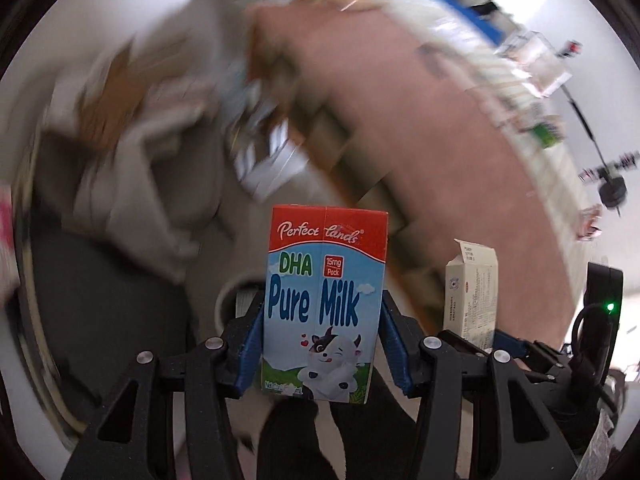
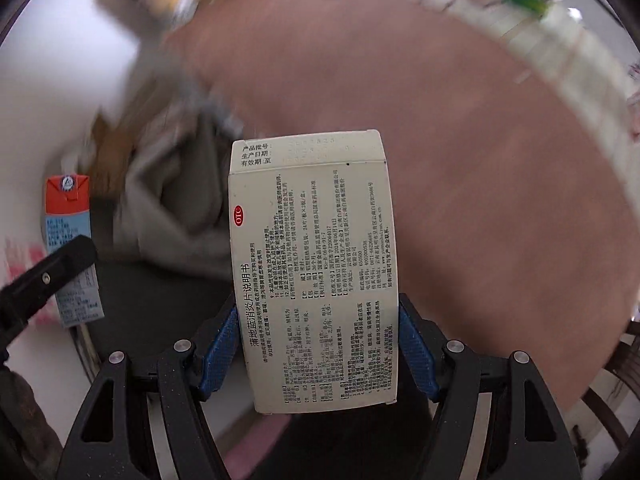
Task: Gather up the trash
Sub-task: 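Carry the milk carton and medicine box over the white bin, then open both tools to drop the carton and box into the bin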
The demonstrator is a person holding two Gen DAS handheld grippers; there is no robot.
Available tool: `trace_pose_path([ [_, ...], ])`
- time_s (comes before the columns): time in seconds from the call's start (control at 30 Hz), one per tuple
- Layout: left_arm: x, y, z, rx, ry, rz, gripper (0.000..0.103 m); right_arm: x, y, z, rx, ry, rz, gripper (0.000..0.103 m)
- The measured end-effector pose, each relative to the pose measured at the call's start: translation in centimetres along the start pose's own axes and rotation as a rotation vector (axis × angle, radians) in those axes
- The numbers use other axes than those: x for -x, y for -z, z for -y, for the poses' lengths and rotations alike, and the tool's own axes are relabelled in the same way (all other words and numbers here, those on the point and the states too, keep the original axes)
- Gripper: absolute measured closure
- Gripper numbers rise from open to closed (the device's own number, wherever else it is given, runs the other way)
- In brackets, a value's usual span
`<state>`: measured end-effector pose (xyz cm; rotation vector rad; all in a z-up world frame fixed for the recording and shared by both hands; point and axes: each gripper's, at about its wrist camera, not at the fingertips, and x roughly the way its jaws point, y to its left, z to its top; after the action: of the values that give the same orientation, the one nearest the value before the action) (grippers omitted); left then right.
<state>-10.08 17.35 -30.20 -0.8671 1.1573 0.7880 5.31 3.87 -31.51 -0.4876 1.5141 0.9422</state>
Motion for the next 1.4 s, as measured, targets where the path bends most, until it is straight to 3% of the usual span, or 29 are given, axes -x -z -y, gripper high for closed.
trace_pose_path([
  [0.2,-12.3,4.1,-9.0,0.234,0.071,-0.198,0.054,-13.6,4.7,-3.4,0.052,-0.034,-0.195,0.028],
  [0.4,-27.9,6.5,-15.7,0.432,0.207,-0.353,0.053,-28.3,5.8,-2.3,0.013,-0.077,-0.311,0.028],
  [0.47,-32.3,7.1,-17.6,0.456,0.199,-0.360,0.053,-32.8,5.7,-1.5,-0.002,-0.081,-0.341,0.028],
  [0.5,-33.6,7.2,-18.2,0.452,0.182,-0.356,0.048,-35.4,5.7,-0.9,-0.018,-0.087,-0.353,0.028],
  [0.53,-34.9,7.3,-18.7,0.451,0.165,-0.353,0.032,-37.1,5.8,-0.5,-0.027,-0.090,-0.361,0.028],
  [0.6,-37.3,7.6,-20.0,0.461,0.154,-0.336,0.014,-41.0,5.9,-0.1,-0.025,-0.080,-0.387,0.028],
  [0.77,-40.0,8.9,-22.6,0.449,0.059,-0.311,0.009,-48.7,6.1,-1.0,0.047,-0.101,-0.418,0.026],
  [0.83,-39.8,9.3,-23.2,0.433,0.005,-0.278,0.009,-50.3,6.5,-1.6,0.085,-0.080,-0.424,0.012],
  [0.87,-39.7,9.6,-23.4,0.421,-0.037,-0.265,0.009,-50.8,6.8,-1.8,0.099,-0.075,-0.417,0.000],
  [0.93,-39.4,10.1,-23.6,0.406,-0.102,-0.249,0.009,-50.7,7.3,-2.2,0.121,-0.051,-0.398,0.000],
  [1.07,-38.2,10.9,-24.1,0.399,-0.165,-0.244,0.009,-49.8,7.2,-2.4,0.160,-0.009,-0.373,0.000],
  [1.4,-33.9,11.9,-22.1,0.342,-0.247,-0.230,0.009,-45.2,6.1,-3.2,0.273,0.165,-0.306,0.000],
])
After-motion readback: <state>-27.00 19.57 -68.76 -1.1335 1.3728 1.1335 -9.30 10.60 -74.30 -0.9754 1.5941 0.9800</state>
